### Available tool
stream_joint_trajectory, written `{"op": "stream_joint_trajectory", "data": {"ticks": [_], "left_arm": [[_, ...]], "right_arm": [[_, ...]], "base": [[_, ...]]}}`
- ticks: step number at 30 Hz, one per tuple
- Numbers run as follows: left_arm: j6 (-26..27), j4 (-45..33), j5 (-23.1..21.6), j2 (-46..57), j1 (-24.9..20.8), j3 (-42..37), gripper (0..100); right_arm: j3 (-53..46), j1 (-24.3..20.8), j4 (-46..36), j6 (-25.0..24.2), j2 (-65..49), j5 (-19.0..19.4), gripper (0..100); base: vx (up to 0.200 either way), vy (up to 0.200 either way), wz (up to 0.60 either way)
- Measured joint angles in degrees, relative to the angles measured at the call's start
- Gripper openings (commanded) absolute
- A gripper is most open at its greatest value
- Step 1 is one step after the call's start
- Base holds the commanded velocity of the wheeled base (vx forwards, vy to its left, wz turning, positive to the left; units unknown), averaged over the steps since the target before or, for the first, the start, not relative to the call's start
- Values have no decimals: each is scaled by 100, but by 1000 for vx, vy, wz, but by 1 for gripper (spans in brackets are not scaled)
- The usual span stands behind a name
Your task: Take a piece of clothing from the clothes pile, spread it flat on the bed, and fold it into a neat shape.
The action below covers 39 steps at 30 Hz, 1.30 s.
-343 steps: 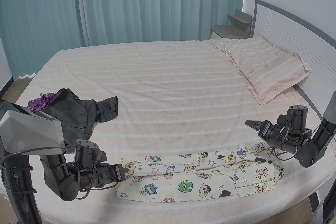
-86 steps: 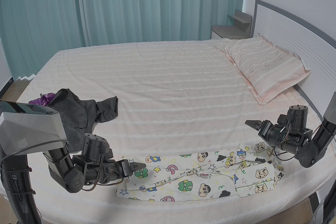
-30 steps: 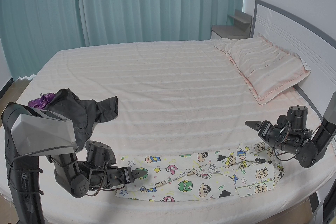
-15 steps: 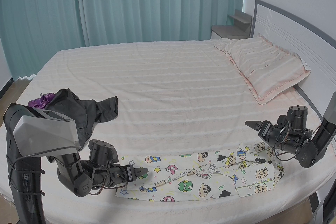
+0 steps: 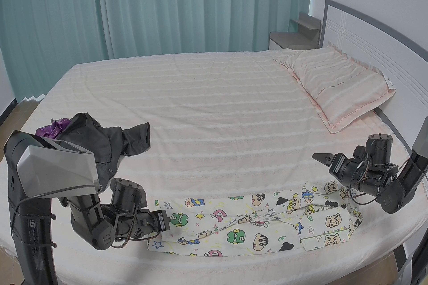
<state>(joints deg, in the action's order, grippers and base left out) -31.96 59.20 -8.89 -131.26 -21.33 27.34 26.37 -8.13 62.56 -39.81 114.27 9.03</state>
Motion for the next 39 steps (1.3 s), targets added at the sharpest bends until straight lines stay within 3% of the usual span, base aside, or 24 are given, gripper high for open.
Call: {"op": "stream_joint_trajectory", "data": {"ticks": [16, 39], "left_arm": [[16, -141, 2, 55, 351, 652, 0], [117, -2255, -61, -61, 588, 2381, 0]], "right_arm": [[0, -5, 0, 0, -17, -1, 100], [0, 6, 0, 0, -17, -1, 100]], "base": [[0, 0, 0], [0, 0, 0]]}}
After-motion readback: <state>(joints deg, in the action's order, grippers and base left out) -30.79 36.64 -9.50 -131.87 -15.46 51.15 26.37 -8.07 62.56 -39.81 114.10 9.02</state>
